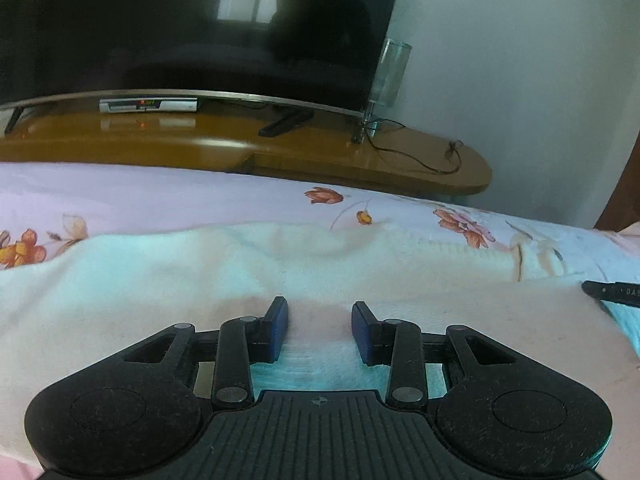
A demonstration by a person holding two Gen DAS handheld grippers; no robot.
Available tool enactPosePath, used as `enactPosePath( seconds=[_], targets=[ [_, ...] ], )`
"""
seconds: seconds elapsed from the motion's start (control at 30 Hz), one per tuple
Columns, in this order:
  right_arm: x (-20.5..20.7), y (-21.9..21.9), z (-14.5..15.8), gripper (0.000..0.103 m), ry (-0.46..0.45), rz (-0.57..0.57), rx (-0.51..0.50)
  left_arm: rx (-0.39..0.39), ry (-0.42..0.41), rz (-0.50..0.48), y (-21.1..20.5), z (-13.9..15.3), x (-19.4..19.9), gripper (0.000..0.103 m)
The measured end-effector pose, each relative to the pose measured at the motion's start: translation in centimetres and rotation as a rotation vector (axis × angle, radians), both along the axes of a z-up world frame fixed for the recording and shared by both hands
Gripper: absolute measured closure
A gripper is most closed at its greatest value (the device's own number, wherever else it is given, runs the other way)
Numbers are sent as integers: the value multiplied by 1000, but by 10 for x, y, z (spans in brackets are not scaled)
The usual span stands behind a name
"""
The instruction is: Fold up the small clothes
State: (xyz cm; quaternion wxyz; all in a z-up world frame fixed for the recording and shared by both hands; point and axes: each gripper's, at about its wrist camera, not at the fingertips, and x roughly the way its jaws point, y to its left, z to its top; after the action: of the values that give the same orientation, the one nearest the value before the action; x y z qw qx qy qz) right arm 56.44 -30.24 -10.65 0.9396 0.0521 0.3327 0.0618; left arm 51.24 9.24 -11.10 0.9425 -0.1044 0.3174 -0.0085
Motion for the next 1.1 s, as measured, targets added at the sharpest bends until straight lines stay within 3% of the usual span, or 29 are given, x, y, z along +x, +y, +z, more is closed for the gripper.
enactPosePath(
  seconds=[0.07, 0.13, 0.2, 0.27, 0.3, 0.33, 0.37, 0.4, 0.47, 0.5, 0.6, 0.67, 0.77, 0.83, 0.97, 1.1],
  targets=[
    [5, -2, 5, 89, 28, -29, -3, -2, -20, 3, 0, -4, -3, 67],
    [-9, 9, 17, 85, -57, -27, -53, 58, -19, 3, -9, -4, -3, 67],
    [-31, 18, 21, 86, -94, 36, -3, 115, -19, -2, -17, -2, -3, 65],
    [-38, 32, -9, 85, -53, 77, -137, 129, -10, -25, -18, 1, -3, 61],
    [-38, 32, -10, 85, -54, 68, -149, 144, 7, -33, -16, 7, -5, 60],
    [-35, 32, -8, 84, -30, 48, -145, 159, 22, -21, -12, 14, -10, 46],
    [-37, 30, -3, 84, -24, 38, -131, 172, 17, 9, -5, 22, -20, 12],
    [-48, 25, 4, 84, -64, 33, -114, 177, -31, 59, 7, 29, -40, 0],
    [-77, 13, 14, 76, -146, 49, -73, 125, -107, 134, 40, 36, -80, 0],
    [-91, 7, 13, 71, -151, 66, -47, 80, -94, 166, 61, 37, -98, 0],
    [-122, -13, -12, 70, -96, 44, -4, -33, -68, 320, 123, 29, -149, 3],
    [-138, -24, -31, 70, -59, 6, 25, -145, -48, 422, 162, 20, -177, 30],
    [-151, -41, -51, 72, -21, -92, 74, -443, -44, 504, 219, -4, -205, 50],
    [-148, -43, -55, 73, -34, -146, 122, -546, -70, 560, 239, -11, -212, 51],
    [-133, -38, -65, 70, -21, -170, 125, -688, -136, 670, 263, -23, -215, 51],
    [-127, -30, -60, 68, -24, -161, 97, -747, -188, 720, 276, -30, -213, 51]
  ],
)
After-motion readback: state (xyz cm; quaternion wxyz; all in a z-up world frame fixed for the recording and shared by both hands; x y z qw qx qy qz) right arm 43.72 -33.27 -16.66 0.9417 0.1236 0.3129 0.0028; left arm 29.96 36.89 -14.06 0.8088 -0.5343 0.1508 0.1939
